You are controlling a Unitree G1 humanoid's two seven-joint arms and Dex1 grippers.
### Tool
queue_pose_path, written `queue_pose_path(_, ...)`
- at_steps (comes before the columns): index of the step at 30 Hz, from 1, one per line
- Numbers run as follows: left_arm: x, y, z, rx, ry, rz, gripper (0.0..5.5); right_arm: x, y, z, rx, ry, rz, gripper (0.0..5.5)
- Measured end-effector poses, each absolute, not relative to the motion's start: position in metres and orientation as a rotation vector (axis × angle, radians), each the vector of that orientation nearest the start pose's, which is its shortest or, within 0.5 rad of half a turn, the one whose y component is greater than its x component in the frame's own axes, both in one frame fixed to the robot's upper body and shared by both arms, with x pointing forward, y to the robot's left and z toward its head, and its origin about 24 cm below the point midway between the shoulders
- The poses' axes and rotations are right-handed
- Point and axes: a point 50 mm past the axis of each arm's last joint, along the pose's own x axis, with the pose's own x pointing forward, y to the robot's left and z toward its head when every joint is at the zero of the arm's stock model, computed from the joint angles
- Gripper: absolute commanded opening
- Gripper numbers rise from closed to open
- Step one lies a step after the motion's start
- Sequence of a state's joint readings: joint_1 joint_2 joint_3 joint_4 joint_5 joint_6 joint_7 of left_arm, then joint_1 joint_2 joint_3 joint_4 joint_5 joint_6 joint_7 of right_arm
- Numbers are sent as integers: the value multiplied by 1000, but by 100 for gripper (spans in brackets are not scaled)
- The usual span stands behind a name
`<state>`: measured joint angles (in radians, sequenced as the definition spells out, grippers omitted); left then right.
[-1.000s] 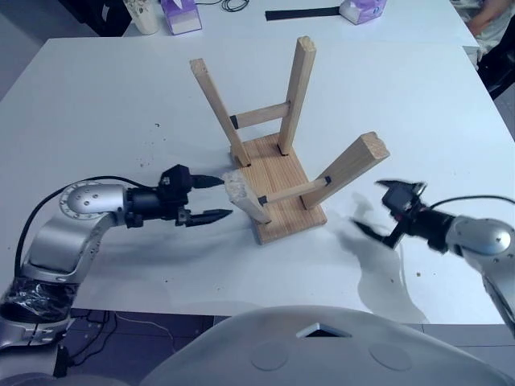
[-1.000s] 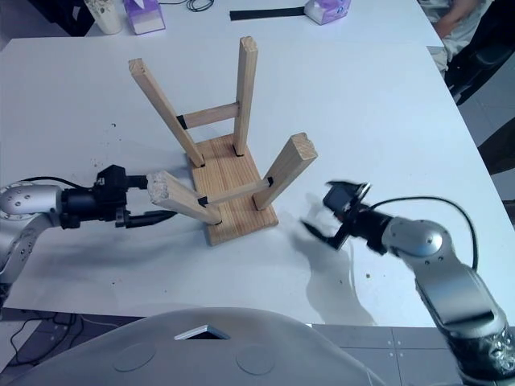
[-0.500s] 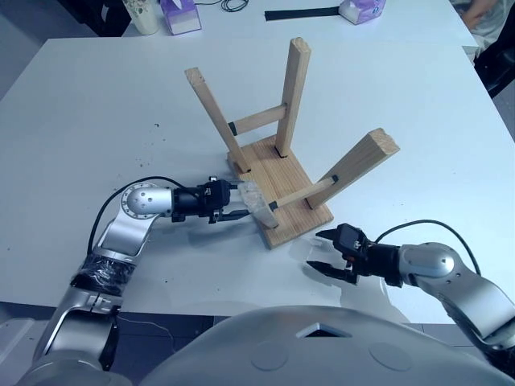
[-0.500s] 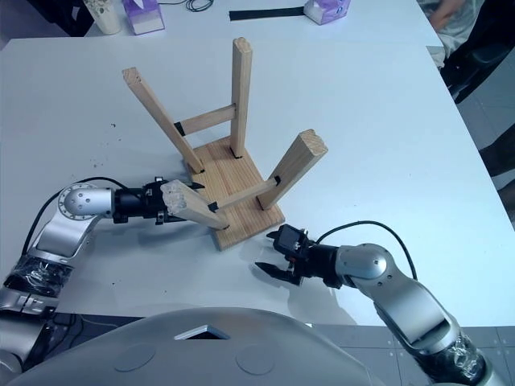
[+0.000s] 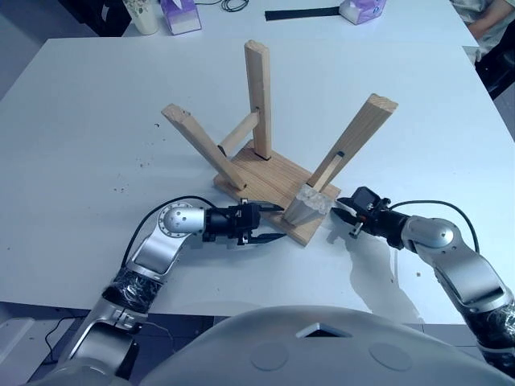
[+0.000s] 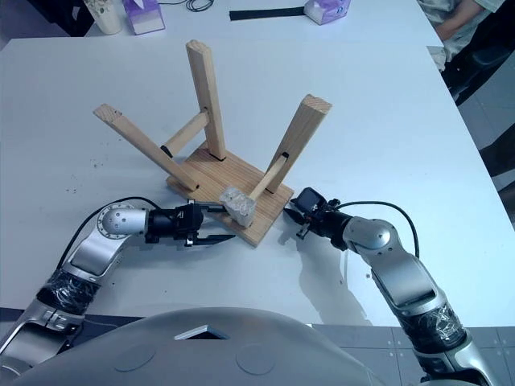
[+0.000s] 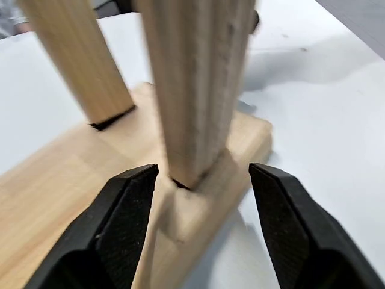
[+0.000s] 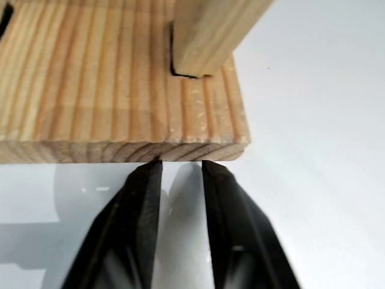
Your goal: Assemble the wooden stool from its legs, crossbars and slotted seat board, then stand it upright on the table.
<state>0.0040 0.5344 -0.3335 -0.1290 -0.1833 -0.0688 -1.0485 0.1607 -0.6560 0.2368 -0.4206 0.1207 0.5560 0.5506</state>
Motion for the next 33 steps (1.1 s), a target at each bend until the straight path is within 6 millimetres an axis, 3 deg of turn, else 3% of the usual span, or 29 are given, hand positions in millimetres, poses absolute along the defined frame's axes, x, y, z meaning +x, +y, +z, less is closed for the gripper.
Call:
queue_pose_path(4, 187, 148, 63, 277, 103, -1335, 281, 196, -186, 41, -440, 535, 696, 3)
queue_pose_path(8, 168, 199, 68, 271, 259, -1278, 281, 182, -191, 41, -427, 550, 671, 3)
queue_pose_path(11, 180, 241, 67, 328, 338, -1133, 281, 169, -190, 41, -411, 564, 663, 3)
queue_pose_path(15, 225, 272, 62, 499, 291, -894, 281, 161, -182, 42, -391, 569, 700, 22)
queue_pose_path(19, 265, 276, 52, 551, 241, -745, 281, 160, -171, 42, -378, 569, 757, 80)
queue_pose_path(23, 287, 279, 38, 607, 275, -671, 281, 156, -164, 45, -378, 584, 856, 151)
queue_pose_path(27, 295, 276, 34, 731, 254, -689, 281, 151, -161, 46, -389, 599, 924, 171)
queue_pose_path(33, 284, 261, 26, 826, 159, -823, 281, 161, -154, 48, -418, 567, 935, 171)
